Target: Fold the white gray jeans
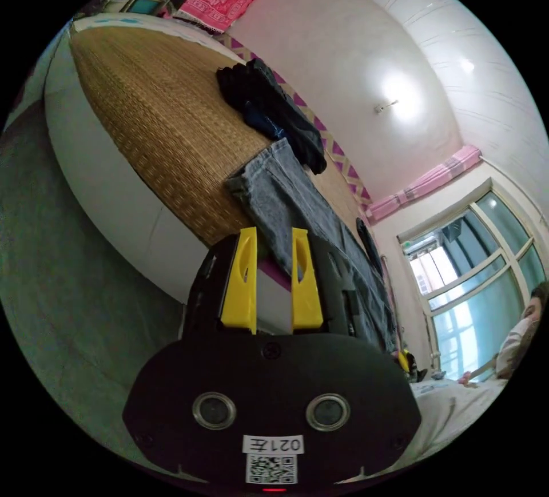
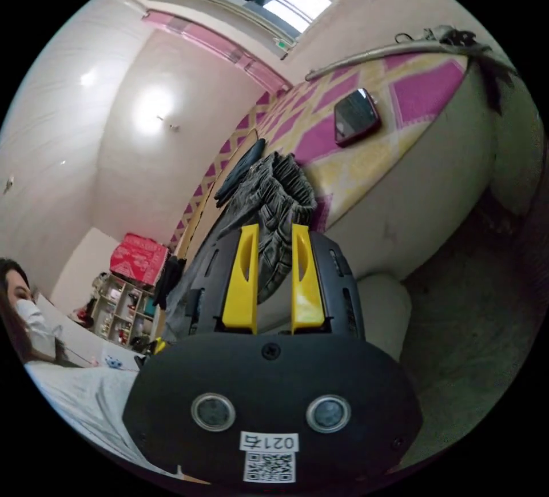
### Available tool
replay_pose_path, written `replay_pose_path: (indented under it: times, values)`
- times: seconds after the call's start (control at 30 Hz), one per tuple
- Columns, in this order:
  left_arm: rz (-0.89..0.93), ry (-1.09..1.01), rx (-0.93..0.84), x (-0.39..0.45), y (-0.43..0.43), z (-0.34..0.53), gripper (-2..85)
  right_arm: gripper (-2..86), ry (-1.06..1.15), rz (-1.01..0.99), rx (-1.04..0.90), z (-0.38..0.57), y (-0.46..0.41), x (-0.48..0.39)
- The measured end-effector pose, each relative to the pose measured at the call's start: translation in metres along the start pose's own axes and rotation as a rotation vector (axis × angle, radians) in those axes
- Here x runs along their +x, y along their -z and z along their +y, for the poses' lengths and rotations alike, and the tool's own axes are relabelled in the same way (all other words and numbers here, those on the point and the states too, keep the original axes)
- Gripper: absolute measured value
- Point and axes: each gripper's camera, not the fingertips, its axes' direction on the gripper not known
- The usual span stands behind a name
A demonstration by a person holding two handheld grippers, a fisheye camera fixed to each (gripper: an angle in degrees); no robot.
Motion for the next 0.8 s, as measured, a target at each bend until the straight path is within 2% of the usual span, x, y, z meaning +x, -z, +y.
replay_pose_path:
  times: [0.17,0.47,0.57,0.63,0.8]
  values:
    - [0.035,0.02,-0.016,-0.01,0.002,0.0,7.7,9.9,-0.101,-0.098,-0.056,-0.005,-0.01,0.027]
    - [0.051,0.016,-0.032,-0.016,0.005,-0.002,6.2,9.5,-0.199,-0.101,-0.068,-0.02,-0.008,0.051]
    - [0.051,0.013,-0.034,-0.017,0.005,-0.003,5.5,9.4,-0.194,-0.083,-0.092,-0.024,-0.012,0.057]
    - [0.047,0.012,-0.037,-0.017,0.004,-0.004,5.2,9.5,-0.217,-0.177,-0.136,-0.025,-0.024,0.063]
    - [0.049,0.007,-0.048,-0.017,0.001,-0.007,4.4,9.3,-0.199,-0.175,-0.113,-0.03,-0.025,0.058]
